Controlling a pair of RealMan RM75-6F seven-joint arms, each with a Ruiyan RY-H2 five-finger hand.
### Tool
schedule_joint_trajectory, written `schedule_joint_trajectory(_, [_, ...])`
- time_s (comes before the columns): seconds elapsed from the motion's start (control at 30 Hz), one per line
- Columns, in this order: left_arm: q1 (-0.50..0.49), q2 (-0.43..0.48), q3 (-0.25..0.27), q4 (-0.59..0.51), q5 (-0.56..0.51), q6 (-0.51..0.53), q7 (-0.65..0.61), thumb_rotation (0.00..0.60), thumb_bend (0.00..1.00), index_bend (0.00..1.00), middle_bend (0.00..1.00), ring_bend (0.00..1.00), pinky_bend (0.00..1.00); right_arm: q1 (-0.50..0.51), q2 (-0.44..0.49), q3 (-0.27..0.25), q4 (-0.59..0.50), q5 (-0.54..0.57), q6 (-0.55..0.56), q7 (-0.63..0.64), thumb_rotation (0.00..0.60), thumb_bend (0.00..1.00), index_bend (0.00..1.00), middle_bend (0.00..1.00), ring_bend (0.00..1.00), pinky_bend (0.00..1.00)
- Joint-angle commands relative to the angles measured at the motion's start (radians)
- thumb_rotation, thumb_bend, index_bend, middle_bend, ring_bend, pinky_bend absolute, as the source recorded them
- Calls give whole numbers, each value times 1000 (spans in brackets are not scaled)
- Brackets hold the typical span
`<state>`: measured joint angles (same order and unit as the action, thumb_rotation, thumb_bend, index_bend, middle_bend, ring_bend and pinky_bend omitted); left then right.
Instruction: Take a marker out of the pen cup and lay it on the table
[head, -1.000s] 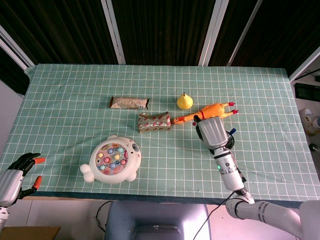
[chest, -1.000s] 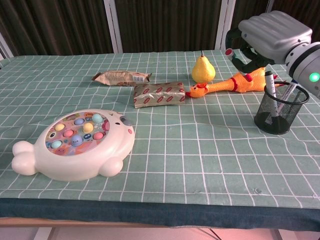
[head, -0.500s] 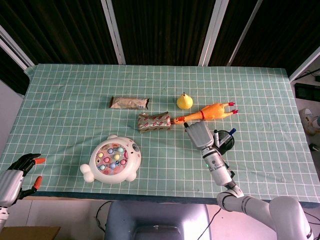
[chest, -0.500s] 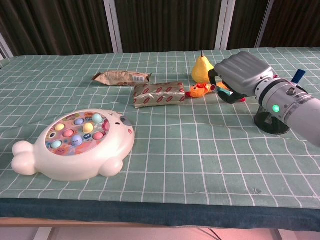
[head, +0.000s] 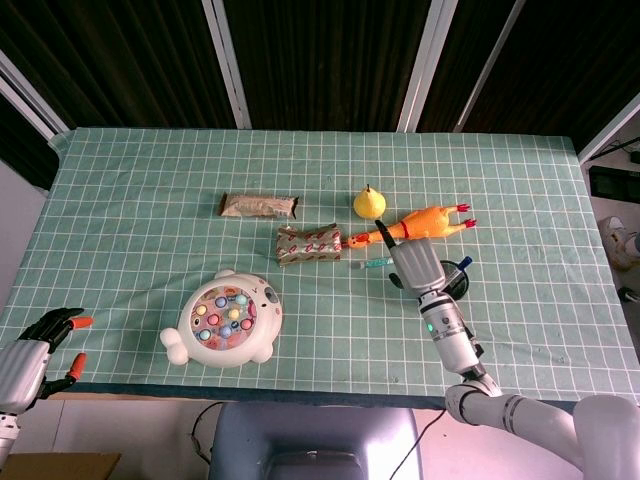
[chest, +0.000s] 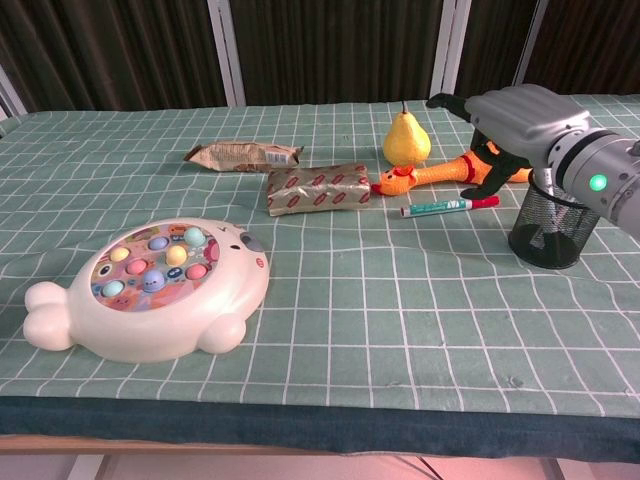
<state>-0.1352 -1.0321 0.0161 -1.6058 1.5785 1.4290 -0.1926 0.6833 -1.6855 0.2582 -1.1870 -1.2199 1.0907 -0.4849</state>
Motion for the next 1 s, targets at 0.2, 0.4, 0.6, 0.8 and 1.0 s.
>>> schedule_joint_trajectory(0.2, [-5, -3, -2, 1, -5, -9, 8, 600, 456, 276, 169, 130, 280, -154, 214, 6, -319, -110, 243, 179, 600, 314, 347, 795, 796, 805])
schedule_joint_trajectory(0.4, [-3, -5, -1, 0, 0, -1, 13, 600, 456, 276, 169, 131, 283, -314, 359, -54, -540, -110, 408, 88, 600, 313, 363, 501, 468, 583])
schedule_joint_trajectory(0.6, [-2, -7, -1, -2, 2, 0, 21, 600, 455, 275, 169, 131, 283, -414, 430, -128, -611, -107, 462, 54, 600, 310, 278, 321, 285, 396])
schedule_joint_trajectory(0.8, [-5, -11, 1, -4, 9, 0, 35, 600, 455, 276, 169, 130, 283, -441, 440, -155, -593, -135, 451, 93, 600, 309, 261, 295, 264, 378])
schedule_joint_trajectory(1.0, [-6, -11, -1, -3, 6, -1, 34, 600, 456, 276, 169, 130, 284, -444, 445, -155, -593, -132, 420, 110, 600, 310, 261, 296, 264, 377])
